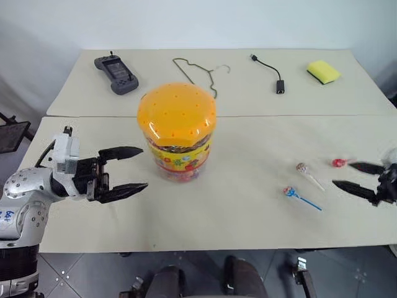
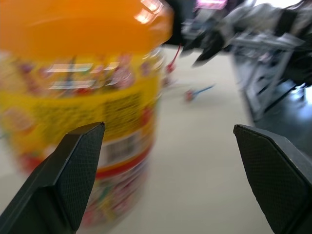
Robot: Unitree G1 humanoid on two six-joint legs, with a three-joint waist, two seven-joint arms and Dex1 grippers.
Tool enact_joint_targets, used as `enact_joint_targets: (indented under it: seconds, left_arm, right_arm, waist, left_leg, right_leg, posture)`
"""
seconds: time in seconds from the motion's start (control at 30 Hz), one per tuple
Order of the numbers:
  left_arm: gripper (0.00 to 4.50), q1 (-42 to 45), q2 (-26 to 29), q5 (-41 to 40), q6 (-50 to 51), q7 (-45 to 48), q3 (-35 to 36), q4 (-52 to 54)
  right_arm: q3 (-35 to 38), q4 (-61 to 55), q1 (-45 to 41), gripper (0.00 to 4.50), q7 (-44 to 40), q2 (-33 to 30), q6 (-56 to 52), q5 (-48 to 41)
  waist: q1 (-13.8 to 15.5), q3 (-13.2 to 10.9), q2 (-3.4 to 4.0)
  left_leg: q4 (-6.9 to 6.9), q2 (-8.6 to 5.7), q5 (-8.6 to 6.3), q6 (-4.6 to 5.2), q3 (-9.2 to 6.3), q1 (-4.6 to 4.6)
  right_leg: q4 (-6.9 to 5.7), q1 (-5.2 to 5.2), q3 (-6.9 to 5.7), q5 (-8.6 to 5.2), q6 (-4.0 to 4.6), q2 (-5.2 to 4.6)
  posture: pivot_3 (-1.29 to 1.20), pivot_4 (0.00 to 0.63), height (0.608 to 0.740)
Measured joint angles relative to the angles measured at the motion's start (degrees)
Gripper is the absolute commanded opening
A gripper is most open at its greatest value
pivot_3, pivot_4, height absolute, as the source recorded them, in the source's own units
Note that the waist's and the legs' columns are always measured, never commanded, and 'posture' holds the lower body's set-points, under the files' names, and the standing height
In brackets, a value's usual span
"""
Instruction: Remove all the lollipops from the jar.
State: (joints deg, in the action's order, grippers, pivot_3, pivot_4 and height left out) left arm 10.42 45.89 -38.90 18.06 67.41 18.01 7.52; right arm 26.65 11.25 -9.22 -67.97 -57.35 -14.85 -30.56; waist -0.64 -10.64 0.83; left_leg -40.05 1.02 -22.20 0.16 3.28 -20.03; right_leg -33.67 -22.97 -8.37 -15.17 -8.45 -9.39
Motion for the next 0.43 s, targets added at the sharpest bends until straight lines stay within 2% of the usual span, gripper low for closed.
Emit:
enact_joint_targets:
  seconds: [0.13,0.23,0.33,0.43]
  left_arm:
    - [4.5,-2.1,0.1,4.4,-2.5,-2.5,0.3,-2.8]
    - [4.5,-4.0,-0.5,7.6,-5.2,-5.4,1.1,-3.5]
    - [4.5,-8.2,-3.4,11.1,-9.4,-9.2,1.9,-3.3]
    - [4.5,-10.0,-8.8,14.1,-11.4,-15.5,1.4,-3.1]
  right_arm:
    - [-0.8,-11.6,-2.7,4.49,-0.1,2.1,-2.5,-5.3]
    - [-8.1,-21.4,-5.0,4.49,0.7,7.1,-4.7,-8.0]
    - [-17.7,-24.0,-7.3,4.49,0.4,13.3,-1.0,-4.1]
    - [-26.7,-18.2,-7.4,4.49,-0.4,18.9,6.7,3.8]
  waist:
    - [0.4,0.0,0.0]
    - [0.6,0.0,-0.03]
    - [0.8,0.0,-0.06]
    - [1.4,0.0,-0.24]
  left_leg:
    - [0.01,0.03,-0.01,-0.02,-0.09,0.0]
    - [-0.01,0.0,-0.01,-0.02,-0.12,-0.06]
    - [-0.01,-0.05,-0.01,-0.01,-0.15,-0.08]
    - [-0.09,-0.08,-0.01,0.0,-0.2,-0.17]
  right_leg:
    - [-0.06,0.0,-0.03,0.0,0.0,0.01]
    - [-0.03,-0.03,-0.04,0.0,0.0,-0.01]
    - [0.0,-0.04,-0.04,0.01,-0.03,-0.03]
    - [-0.03,-0.07,-0.05,0.02,-0.04,-0.04]
  posture:
    - [0.0,0.15,0.74]
    - [0.0,0.15,0.74]
    - [0.0,0.15,0.74]
    - [0.0,0.15,0.74]
